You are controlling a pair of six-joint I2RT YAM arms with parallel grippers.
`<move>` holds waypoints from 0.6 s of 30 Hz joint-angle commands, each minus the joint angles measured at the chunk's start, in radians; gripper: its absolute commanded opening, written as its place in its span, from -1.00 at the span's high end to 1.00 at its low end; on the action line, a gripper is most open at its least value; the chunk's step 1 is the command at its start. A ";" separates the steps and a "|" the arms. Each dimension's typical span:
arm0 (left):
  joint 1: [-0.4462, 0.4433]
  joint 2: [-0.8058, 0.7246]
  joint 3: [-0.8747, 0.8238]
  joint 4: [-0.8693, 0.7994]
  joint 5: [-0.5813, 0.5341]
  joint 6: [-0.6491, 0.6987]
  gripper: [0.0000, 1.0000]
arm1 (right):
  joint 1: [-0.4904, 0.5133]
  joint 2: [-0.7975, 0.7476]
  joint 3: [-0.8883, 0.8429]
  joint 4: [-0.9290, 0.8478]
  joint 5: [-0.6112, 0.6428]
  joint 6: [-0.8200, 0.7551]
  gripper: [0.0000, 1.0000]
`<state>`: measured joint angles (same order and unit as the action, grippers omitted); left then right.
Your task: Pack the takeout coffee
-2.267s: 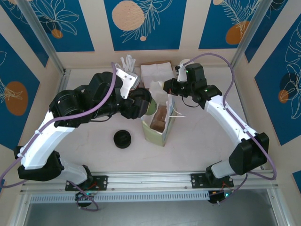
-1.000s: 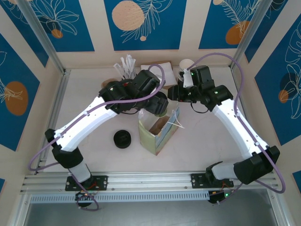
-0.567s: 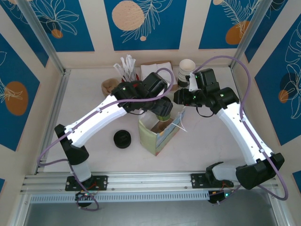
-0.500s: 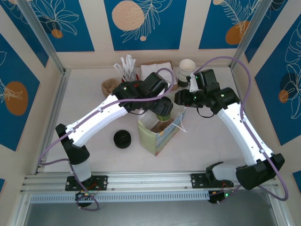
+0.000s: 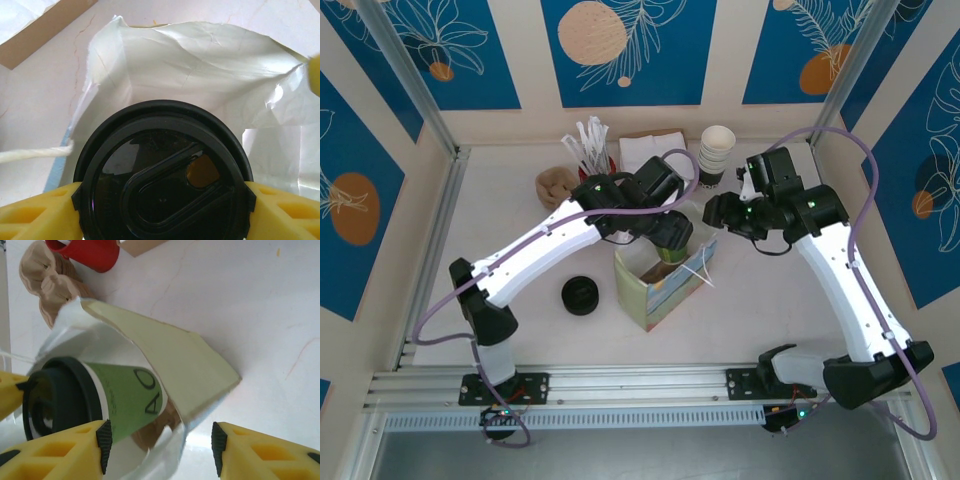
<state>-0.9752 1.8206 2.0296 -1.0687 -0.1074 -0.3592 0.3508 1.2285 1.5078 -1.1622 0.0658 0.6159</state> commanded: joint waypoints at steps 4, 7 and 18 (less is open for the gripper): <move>0.010 0.018 -0.007 0.031 0.024 0.010 -0.47 | -0.001 -0.047 -0.063 -0.065 -0.057 0.089 -0.15; 0.012 0.026 -0.006 0.032 0.026 0.012 -0.48 | 0.002 -0.059 -0.121 -0.033 -0.071 0.109 -0.15; 0.013 0.039 -0.017 0.032 0.025 0.016 -0.47 | 0.011 -0.032 -0.196 0.040 -0.115 0.127 -0.12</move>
<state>-0.9749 1.8492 2.0220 -1.0466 -0.0959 -0.3565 0.3542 1.1835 1.3308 -1.1313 -0.0204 0.7261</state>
